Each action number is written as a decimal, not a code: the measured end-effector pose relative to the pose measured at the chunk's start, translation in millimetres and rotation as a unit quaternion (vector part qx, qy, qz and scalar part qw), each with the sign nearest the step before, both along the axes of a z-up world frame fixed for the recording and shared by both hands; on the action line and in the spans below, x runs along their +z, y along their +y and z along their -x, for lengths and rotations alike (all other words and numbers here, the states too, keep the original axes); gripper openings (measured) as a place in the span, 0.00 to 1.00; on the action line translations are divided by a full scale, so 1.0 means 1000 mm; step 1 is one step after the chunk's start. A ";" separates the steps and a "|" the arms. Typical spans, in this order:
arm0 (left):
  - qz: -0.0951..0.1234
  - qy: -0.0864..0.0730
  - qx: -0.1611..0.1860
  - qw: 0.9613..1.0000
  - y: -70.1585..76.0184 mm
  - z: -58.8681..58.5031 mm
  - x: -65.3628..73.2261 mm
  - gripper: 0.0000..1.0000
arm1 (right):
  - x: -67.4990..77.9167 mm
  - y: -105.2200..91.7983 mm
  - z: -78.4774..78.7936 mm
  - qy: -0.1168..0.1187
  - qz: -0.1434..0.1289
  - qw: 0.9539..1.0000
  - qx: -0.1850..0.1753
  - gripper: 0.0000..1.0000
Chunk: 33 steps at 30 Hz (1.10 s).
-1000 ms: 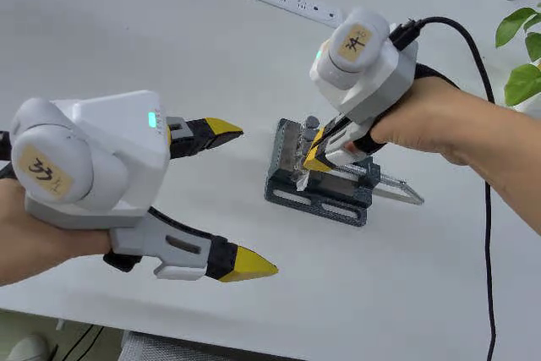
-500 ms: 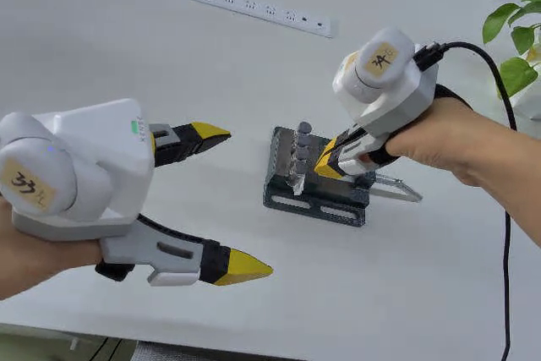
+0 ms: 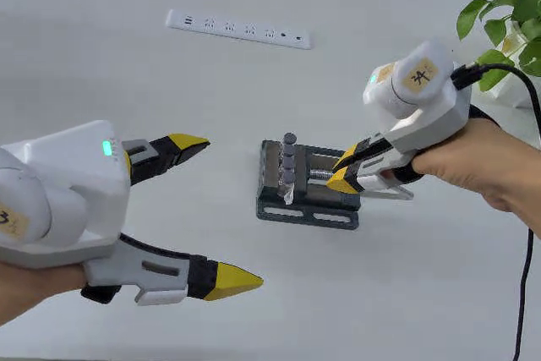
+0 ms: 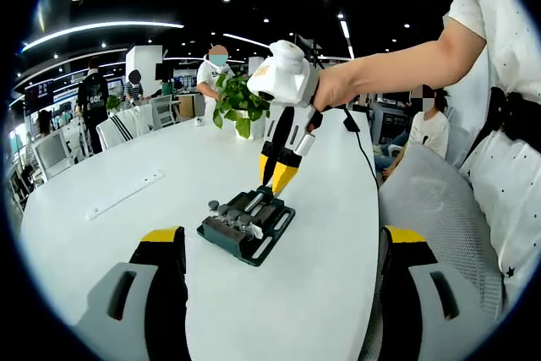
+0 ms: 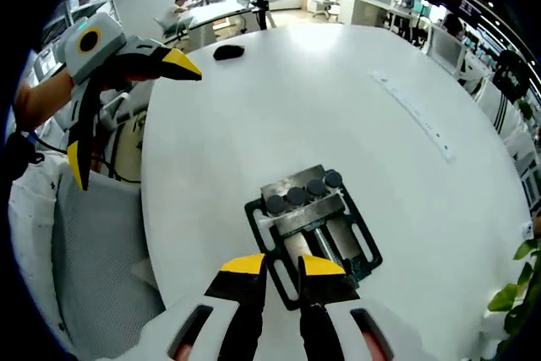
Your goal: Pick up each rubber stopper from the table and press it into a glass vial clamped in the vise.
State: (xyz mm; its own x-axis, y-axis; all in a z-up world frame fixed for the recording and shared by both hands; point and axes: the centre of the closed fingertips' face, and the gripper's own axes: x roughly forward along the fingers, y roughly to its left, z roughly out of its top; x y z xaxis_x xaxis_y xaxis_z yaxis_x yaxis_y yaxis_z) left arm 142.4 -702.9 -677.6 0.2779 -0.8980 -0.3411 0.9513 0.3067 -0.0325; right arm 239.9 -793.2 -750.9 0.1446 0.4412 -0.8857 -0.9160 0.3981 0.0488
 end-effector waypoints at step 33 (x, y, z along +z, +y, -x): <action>-0.020 -0.007 0.028 0.999 0.010 -0.016 -0.017 0.99 | 0.005 -0.066 0.049 -0.069 -0.170 0.977 -0.110 0.65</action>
